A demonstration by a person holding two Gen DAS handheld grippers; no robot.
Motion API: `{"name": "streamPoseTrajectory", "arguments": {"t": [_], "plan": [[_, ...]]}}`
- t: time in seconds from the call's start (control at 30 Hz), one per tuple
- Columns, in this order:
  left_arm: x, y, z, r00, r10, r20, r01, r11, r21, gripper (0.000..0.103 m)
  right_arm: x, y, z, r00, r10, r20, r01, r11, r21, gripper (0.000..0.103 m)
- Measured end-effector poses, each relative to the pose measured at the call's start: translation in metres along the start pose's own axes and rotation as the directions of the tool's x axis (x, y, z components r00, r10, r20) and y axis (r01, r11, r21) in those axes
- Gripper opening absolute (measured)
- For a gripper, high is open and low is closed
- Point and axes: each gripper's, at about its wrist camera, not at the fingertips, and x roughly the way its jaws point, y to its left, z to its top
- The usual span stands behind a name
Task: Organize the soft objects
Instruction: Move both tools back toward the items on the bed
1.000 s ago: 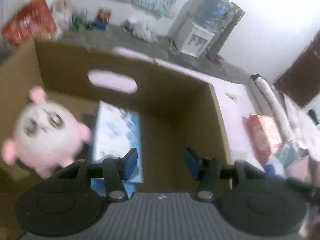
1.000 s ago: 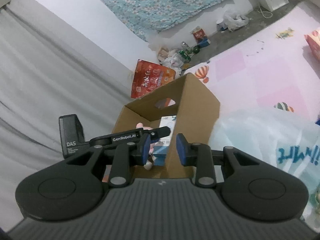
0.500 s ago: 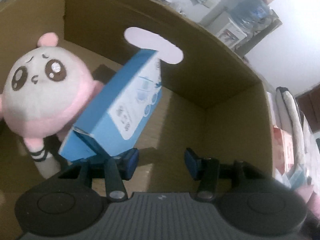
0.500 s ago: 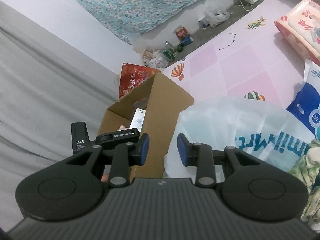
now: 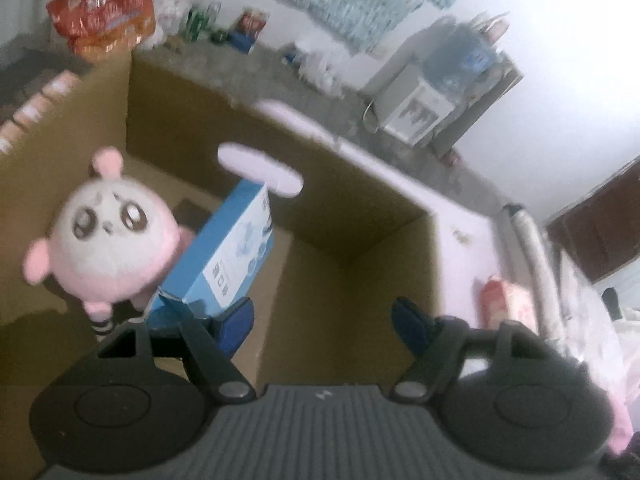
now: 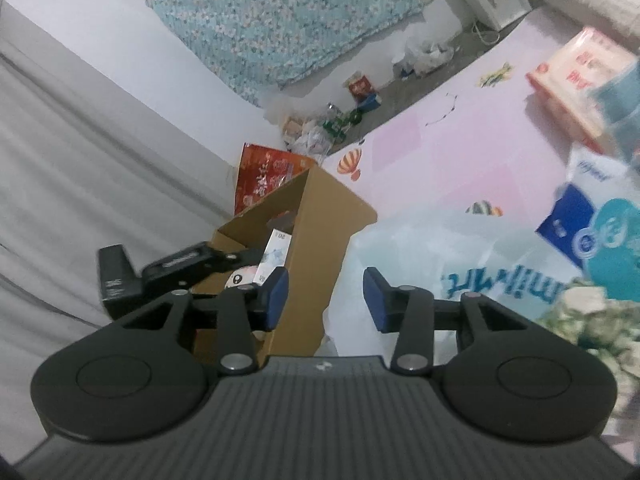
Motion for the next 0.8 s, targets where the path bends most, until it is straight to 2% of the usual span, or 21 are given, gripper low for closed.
{"name": "streamPoseTrajectory", "arguments": {"t": [0.1,0.23,0.33,0.4,0.5,0.63,0.8], "plan": [[-0.034,-0.010,-0.003,0.998,-0.002,0.060,0.000,1.000,0.031,0.078,-0.020,0.002,-0.003,1.000,-0.013,0.026,0.014,0.999,-0.031,0.047],[-0.079,-0.032,-0.018,0.991,0.028,0.128,-0.041,0.994,0.105,0.080,-0.056,-0.003,-0.013,0.996,-0.044,0.072,0.049,0.997,-0.063,0.054],[-0.108,-0.055,-0.040,0.984,0.065,0.167,-0.099,0.974,0.206,0.085,-0.090,-0.014,-0.023,0.991,-0.077,0.111,0.084,0.995,-0.058,0.060],[-0.122,-0.072,-0.060,0.982,0.062,0.181,-0.112,0.953,0.283,0.087,-0.116,-0.025,-0.031,0.984,-0.106,0.141,0.113,0.993,-0.042,0.065],[-0.137,-0.097,-0.093,0.985,0.004,0.170,-0.069,0.924,0.377,0.091,-0.155,-0.043,-0.048,0.968,-0.159,0.194,0.165,0.986,-0.012,0.071],[-0.151,-0.123,-0.136,0.987,-0.089,0.137,0.021,0.901,0.434,0.092,-0.205,-0.072,-0.070,0.935,-0.234,0.266,0.228,0.972,0.052,0.073],[-0.139,-0.160,-0.186,0.983,-0.151,0.102,0.075,0.846,0.529,0.094,-0.240,-0.104,-0.094,0.901,-0.304,0.310,0.283,0.953,0.112,0.074]]}}
